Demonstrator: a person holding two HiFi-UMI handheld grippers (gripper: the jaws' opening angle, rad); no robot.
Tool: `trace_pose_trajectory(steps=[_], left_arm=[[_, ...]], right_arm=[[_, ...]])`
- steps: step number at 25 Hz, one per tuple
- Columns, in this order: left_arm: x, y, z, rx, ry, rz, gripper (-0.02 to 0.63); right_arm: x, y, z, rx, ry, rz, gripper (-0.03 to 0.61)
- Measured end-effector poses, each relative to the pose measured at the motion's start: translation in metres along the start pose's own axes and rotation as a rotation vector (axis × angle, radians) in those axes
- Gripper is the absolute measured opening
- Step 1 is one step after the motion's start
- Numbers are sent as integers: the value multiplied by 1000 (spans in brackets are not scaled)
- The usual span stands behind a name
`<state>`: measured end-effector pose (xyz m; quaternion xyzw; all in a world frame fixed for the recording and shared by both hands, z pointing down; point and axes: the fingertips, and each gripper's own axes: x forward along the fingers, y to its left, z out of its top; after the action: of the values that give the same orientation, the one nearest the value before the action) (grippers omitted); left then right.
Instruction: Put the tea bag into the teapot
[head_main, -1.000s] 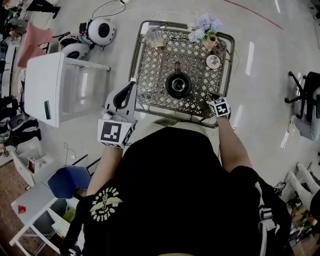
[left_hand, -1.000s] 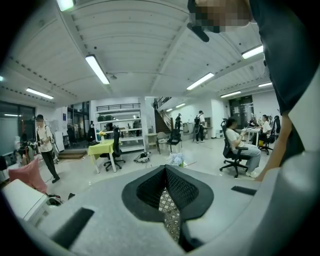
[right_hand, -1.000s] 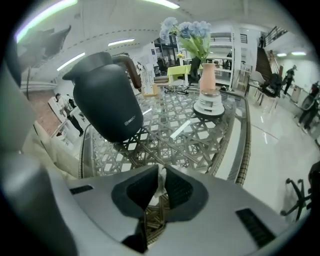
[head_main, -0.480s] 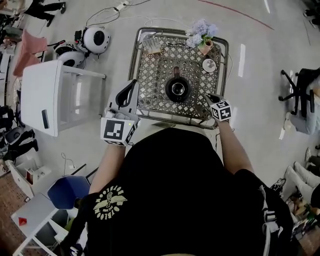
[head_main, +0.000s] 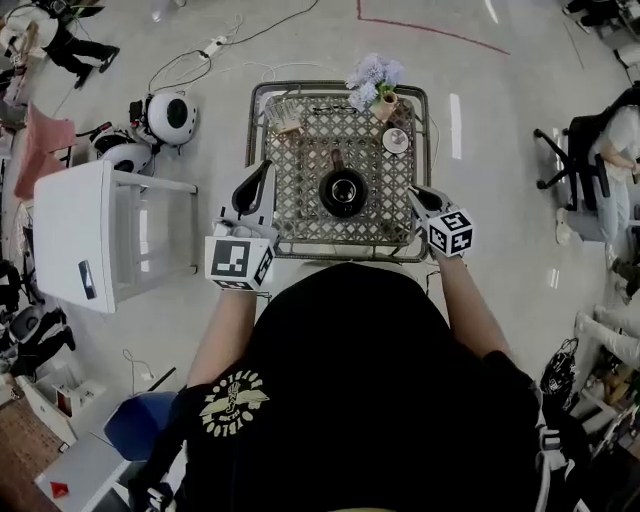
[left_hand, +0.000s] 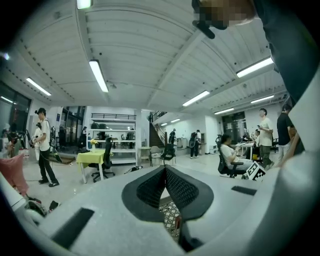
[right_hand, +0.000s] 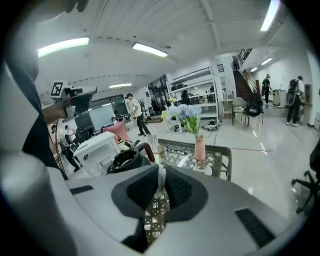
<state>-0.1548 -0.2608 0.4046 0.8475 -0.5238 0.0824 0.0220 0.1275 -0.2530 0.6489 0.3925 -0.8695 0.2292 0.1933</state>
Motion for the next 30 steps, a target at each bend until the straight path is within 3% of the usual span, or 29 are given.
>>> trace_pose_trajectory(steps=[6,15,22,30], left_arm=[[4,-1,17,-5,-76,-30,-5],[9,8,6,-4,-32,-10,-5],[2,12,-4,-27,-6,-3,-5],[-35,58,-10,-50,-12,77,-5]], right_arm=[[-33,13,51,-33,-114,-22,35],[-53,26,85,-6,-238,-25,35],[-44,60,115,-69,-278,48,35],[5,119,138,-138,-264,169,35]])
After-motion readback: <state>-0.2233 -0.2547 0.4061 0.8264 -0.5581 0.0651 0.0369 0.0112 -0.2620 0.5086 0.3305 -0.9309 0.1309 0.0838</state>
